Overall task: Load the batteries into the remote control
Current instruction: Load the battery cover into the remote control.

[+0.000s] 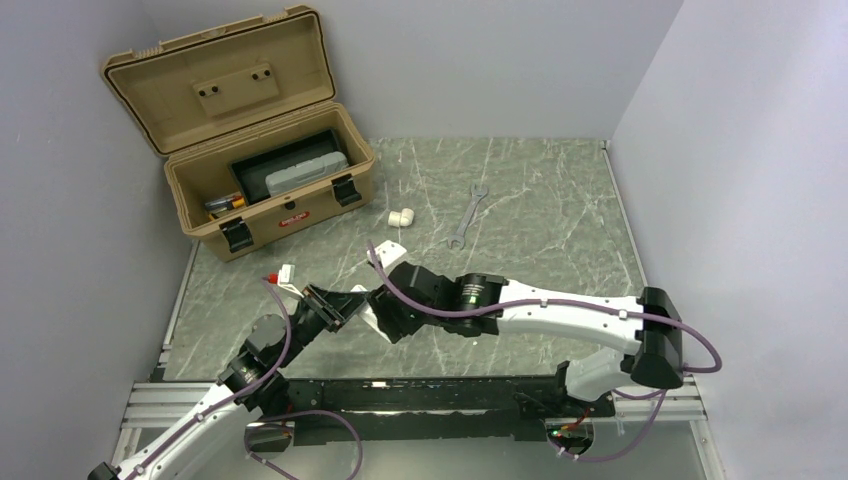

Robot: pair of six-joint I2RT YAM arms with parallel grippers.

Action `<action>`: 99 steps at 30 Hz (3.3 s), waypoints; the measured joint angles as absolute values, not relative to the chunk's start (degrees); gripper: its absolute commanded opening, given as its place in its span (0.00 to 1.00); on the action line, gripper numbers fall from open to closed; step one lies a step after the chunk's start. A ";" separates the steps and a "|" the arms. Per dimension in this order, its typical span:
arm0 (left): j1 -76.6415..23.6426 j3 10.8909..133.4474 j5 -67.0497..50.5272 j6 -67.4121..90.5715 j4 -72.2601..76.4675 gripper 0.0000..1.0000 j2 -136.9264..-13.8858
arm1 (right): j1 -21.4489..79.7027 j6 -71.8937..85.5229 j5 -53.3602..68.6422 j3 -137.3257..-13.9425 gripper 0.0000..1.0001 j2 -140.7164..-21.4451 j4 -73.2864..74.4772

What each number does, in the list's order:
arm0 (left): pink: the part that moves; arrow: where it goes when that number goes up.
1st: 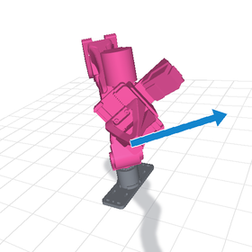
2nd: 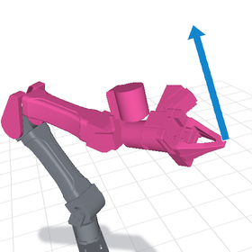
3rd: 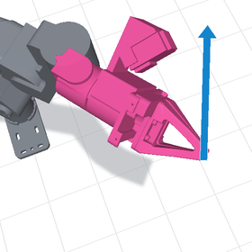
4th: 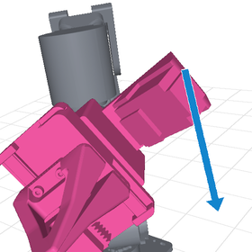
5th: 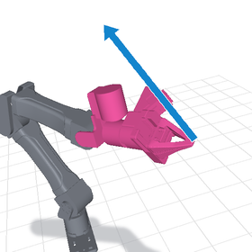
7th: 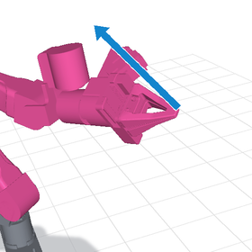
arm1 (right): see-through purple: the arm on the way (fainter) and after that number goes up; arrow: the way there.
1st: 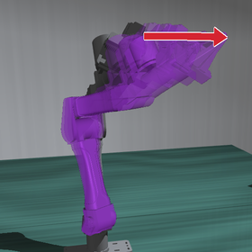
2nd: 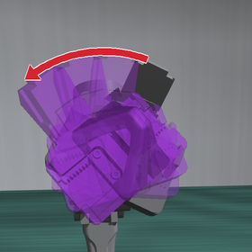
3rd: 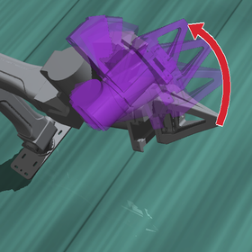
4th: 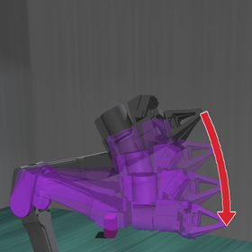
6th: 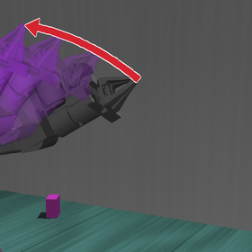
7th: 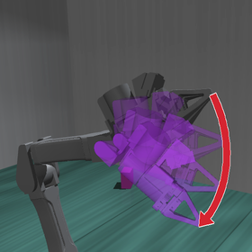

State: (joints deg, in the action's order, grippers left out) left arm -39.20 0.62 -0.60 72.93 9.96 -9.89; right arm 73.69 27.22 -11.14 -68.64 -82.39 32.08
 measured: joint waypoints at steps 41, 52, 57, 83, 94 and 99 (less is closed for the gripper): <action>-39.22 2.79 -6.39 73.01 18.83 0.00 -10.92 | 62.15 38.15 9.74 -46.94 0.71 -63.90 9.74; -39.22 2.79 -6.70 73.32 19.88 0.00 -10.98 | 61.69 38.33 10.87 -46.15 0.55 -63.90 9.13; -39.22 2.79 -6.68 73.28 19.79 0.00 -10.50 | 61.63 38.65 11.18 -46.15 0.48 -63.96 8.69; -39.20 2.79 -6.33 73.19 17.76 0.00 -9.85 | 61.58 38.35 12.56 -46.17 0.58 -65.43 7.25; -39.22 2.81 -6.61 73.10 19.07 0.00 -9.76 | 61.17 37.98 12.27 -45.98 0.73 -64.29 6.39; -39.20 2.81 -8.14 72.18 23.73 0.00 -9.87 | 59.79 38.89 15.46 -43.51 0.72 -63.75 1.76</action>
